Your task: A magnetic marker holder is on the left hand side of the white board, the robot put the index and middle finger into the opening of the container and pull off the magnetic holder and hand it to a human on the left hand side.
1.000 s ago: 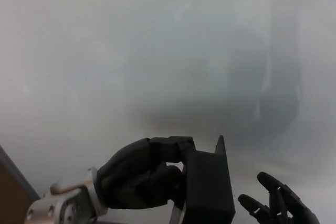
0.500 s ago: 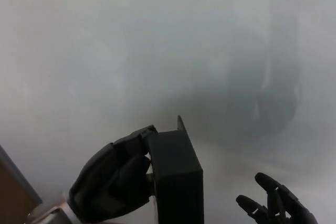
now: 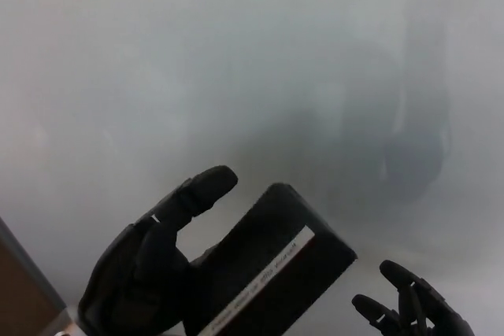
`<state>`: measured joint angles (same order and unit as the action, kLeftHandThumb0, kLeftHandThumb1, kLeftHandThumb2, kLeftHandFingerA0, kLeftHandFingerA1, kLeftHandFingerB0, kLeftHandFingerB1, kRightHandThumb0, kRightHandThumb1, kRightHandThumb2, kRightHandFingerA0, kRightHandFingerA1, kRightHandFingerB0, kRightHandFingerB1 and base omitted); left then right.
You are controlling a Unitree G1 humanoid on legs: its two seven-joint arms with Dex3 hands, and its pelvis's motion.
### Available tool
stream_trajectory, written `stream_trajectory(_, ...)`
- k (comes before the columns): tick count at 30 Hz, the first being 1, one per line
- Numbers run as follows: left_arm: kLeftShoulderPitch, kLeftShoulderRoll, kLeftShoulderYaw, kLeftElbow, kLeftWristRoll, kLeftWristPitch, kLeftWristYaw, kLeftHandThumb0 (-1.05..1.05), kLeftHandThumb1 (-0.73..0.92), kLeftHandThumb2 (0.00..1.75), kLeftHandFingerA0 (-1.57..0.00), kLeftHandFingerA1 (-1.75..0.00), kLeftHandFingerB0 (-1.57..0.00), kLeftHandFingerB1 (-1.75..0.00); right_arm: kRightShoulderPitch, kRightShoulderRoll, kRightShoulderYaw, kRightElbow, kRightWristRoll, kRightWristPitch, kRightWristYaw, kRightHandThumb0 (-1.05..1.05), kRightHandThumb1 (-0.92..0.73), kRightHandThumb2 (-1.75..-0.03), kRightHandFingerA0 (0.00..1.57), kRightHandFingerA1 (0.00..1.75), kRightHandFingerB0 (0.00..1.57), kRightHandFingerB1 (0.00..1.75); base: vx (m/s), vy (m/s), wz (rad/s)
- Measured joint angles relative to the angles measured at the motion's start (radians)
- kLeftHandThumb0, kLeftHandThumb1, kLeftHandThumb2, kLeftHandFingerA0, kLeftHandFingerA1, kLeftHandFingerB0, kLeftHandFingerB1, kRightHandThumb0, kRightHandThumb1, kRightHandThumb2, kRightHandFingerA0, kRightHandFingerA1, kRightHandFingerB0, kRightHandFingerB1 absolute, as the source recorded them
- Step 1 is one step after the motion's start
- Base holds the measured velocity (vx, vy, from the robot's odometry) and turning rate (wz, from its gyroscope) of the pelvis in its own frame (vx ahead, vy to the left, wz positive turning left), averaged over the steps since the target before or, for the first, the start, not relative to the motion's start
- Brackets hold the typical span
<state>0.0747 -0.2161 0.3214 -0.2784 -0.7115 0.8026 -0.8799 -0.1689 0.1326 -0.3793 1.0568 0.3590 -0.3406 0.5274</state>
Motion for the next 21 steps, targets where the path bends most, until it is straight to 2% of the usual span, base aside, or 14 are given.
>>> stream_trajectory(1, 0.005, 0.000, 0.008, -0.002, -0.027, 0.005, 0.016, -0.90, 0.49, 0.86, -0.36, -0.47, -0.13, -0.35, 0.002, 0.000, 0.001, 0.000, 0.000, 0.000, 0.000, -0.61, -0.76, -0.62, 0.59, 0.60, 0.57, 0.52, 0.00, 0.000, 0.00)
stream_trajectory(2, 0.008, 0.000, 0.011, -0.002, -0.042, 0.007, 0.022, -0.91, 0.48, 0.88, -0.29, -0.45, -0.05, -0.32, 0.003, 0.000, 0.001, 0.000, -0.001, 0.000, 0.000, -0.60, -0.77, -0.62, 0.58, 0.60, 0.56, 0.51, 0.00, 0.000, 0.00)
stream_trajectory(6, 0.011, 0.000, 0.022, -0.001, -0.087, 0.018, 0.040, -0.98, 0.53, 0.91, -0.28, -0.45, -0.07, -0.31, 0.007, 0.000, 0.002, 0.001, -0.002, 0.000, 0.000, -0.61, -0.76, -0.62, 0.61, 0.61, 0.59, 0.52, 0.00, 0.000, 0.00)
stream_trajectory(12, 0.015, 0.000, 0.034, 0.000, -0.170, 0.038, 0.062, -1.01, 0.56, 0.94, -0.27, -0.45, -0.08, -0.31, 0.014, 0.000, 0.007, 0.002, -0.003, -0.001, 0.000, -0.61, -0.76, -0.62, 0.58, 0.61, 0.58, 0.52, 0.00, 0.000, 0.00)
stream_trajectory(18, 0.015, -0.001, 0.044, 0.003, -0.252, 0.058, 0.078, -0.94, 0.52, 0.93, -0.27, -0.47, -0.11, -0.29, 0.019, 0.000, 0.013, 0.004, -0.008, -0.003, 0.000, -0.60, -0.78, -0.63, 0.59, 0.63, 0.57, 0.53, 0.00, 0.000, 0.00)
stream_trajectory(20, 0.015, -0.001, 0.046, 0.004, -0.279, 0.064, 0.083, -0.95, 0.53, 0.93, -0.28, -0.47, -0.08, -0.28, 0.020, 0.000, 0.016, 0.005, -0.011, -0.005, -0.001, -0.60, -0.78, -0.63, 0.60, 0.64, 0.58, 0.53, 0.00, 0.000, 0.00)
stream_trajectory(21, 0.015, -0.001, 0.047, 0.004, -0.291, 0.066, 0.085, -1.02, 0.59, 0.95, -0.32, -0.48, -0.05, -0.23, 0.020, 0.000, 0.017, 0.005, -0.013, -0.006, -0.001, -0.61, -0.78, -0.63, 0.59, 0.63, 0.57, 0.54, 0.00, 0.000, 0.00)
